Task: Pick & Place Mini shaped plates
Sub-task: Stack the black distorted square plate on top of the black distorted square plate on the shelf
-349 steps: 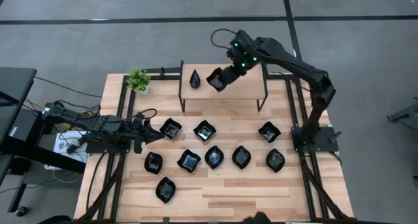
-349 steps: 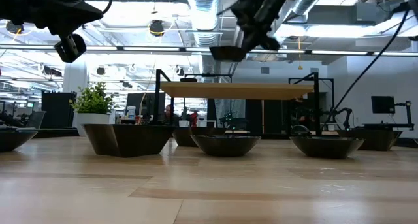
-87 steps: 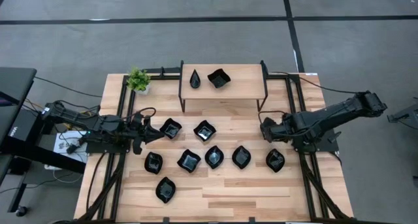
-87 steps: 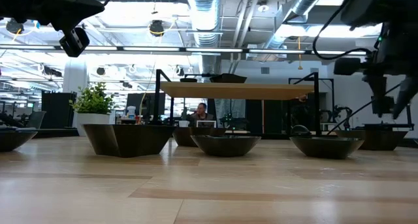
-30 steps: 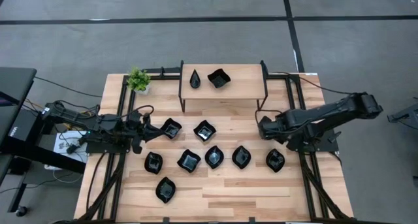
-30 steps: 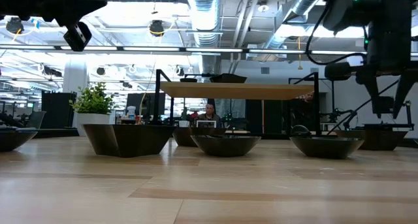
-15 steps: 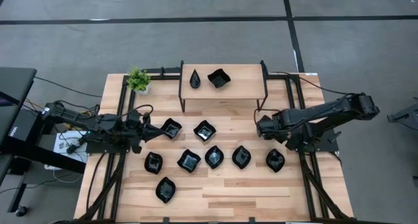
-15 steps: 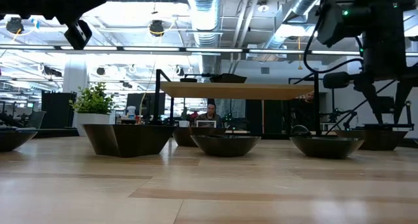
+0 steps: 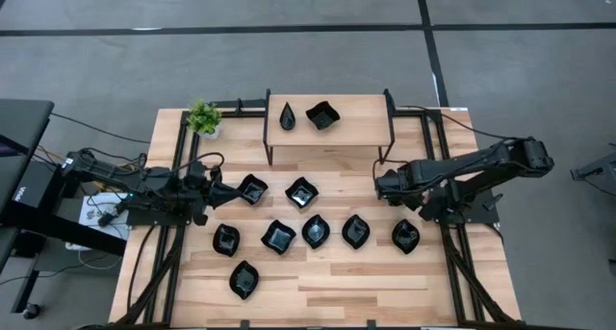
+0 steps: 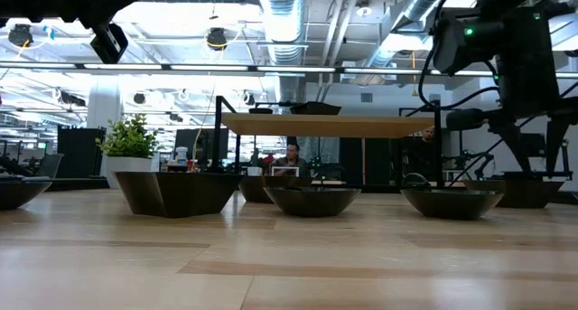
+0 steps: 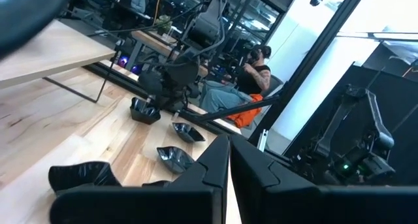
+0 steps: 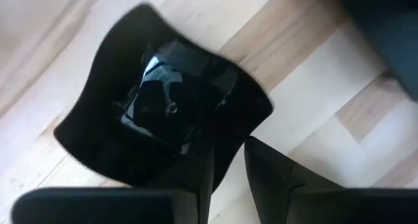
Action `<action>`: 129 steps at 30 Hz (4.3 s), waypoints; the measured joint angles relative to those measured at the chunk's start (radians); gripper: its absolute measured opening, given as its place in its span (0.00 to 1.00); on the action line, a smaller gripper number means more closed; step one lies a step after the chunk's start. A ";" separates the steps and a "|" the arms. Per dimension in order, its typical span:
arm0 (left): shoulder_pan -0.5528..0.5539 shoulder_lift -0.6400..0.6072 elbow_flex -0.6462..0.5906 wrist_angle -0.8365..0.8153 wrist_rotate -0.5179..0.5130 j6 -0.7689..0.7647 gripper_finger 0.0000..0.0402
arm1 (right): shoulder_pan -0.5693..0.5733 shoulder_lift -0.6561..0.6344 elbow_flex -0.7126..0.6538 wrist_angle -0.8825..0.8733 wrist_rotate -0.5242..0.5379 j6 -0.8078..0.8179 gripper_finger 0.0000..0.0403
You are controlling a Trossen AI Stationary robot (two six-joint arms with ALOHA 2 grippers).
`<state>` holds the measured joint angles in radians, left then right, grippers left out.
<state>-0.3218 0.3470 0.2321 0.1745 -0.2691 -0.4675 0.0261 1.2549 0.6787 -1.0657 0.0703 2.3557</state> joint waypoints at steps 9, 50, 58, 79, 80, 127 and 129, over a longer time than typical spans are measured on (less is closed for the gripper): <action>0.000 0.000 0.000 0.021 0.000 0.000 0.04 | -0.006 0.036 0.000 0.030 0.007 0.000 0.20; 0.001 0.000 0.000 0.083 0.000 0.094 0.04 | 0.072 0.001 0.154 -0.272 0.001 -0.010 0.20; 0.001 0.000 0.000 0.085 -0.011 0.129 0.04 | 0.071 0.008 0.097 -0.175 -0.075 -0.020 0.20; 0.001 0.000 0.000 0.104 -0.016 0.130 0.04 | 0.042 0.008 -0.030 -0.005 -0.070 -0.009 0.20; 0.001 0.000 0.000 0.104 -0.016 0.130 0.04 | 0.042 0.008 -0.030 -0.003 -0.070 -0.009 0.20; 0.001 0.000 0.000 0.127 -0.019 0.130 0.04 | 0.066 0.009 0.112 -0.194 0.029 -0.027 0.00; 0.001 0.000 0.000 0.127 -0.019 0.131 0.04 | 0.073 0.009 0.131 -0.216 0.033 -0.027 0.00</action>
<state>-0.3206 0.3470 0.2325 0.3012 -0.2878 -0.3367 0.0991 1.2640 0.8094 -1.2818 0.1031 2.3283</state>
